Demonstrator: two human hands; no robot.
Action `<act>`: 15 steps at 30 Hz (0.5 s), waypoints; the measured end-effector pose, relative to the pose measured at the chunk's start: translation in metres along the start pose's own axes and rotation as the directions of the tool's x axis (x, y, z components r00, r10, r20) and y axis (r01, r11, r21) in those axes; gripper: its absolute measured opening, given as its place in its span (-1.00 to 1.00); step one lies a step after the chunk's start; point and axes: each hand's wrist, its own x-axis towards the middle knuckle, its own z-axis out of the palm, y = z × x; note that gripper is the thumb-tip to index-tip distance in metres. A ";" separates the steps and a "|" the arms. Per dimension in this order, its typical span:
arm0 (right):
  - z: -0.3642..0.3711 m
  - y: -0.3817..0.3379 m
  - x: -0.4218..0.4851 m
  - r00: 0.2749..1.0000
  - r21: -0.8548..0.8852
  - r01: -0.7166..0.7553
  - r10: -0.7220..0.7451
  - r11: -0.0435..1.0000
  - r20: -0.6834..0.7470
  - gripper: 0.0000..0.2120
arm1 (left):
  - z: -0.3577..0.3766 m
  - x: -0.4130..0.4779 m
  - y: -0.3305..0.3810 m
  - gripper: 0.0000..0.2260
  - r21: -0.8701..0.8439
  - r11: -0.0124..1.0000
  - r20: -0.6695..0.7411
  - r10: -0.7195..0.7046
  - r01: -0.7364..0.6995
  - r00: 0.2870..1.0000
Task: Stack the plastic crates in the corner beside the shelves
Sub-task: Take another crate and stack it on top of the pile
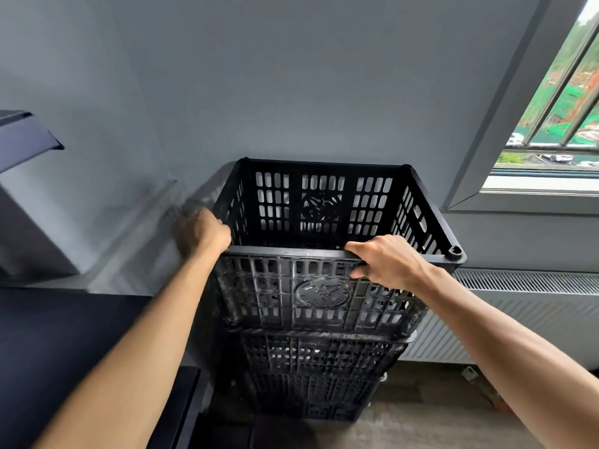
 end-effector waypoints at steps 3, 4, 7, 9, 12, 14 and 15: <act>0.004 0.002 -0.003 1.000 0.014 -0.016 0.016 1.000 -0.012 -0.53 | -0.002 -0.006 0.000 -0.76 0.012 1.000 0.007 0.023 -0.023 1.000; 0.005 0.002 -0.003 1.000 0.014 -0.017 0.017 1.000 -0.018 -0.54 | -0.004 -0.007 -0.001 -0.76 0.019 0.999 0.011 0.028 -0.028 1.000; 0.006 0.001 -0.002 1.000 0.012 -0.011 0.011 1.000 -0.029 -0.56 | -0.008 -0.008 -0.007 -0.76 0.022 0.999 0.025 0.029 -0.030 0.999; 0.007 0.001 -0.002 0.999 0.016 -0.006 0.007 1.000 -0.033 -0.58 | -0.008 -0.011 -0.012 -0.73 0.033 0.998 -0.006 0.054 -0.054 0.999; 0.008 0.000 -0.001 0.999 0.017 -0.015 0.015 1.000 -0.028 -0.62 | -0.002 -0.022 -0.015 -0.65 0.139 0.953 -0.198 0.294 -0.270 0.935; 0.009 -0.001 0.000 0.999 0.011 -0.031 0.031 0.999 -0.026 -0.66 | 0.008 -0.043 -0.004 -0.62 0.078 0.854 -0.219 0.517 -0.514 0.827; 0.009 -0.002 0.001 0.999 0.009 -0.043 0.043 0.999 -0.022 -0.68 | 0.013 -0.057 0.005 -0.59 0.010 0.776 -0.148 0.624 -0.630 0.767</act>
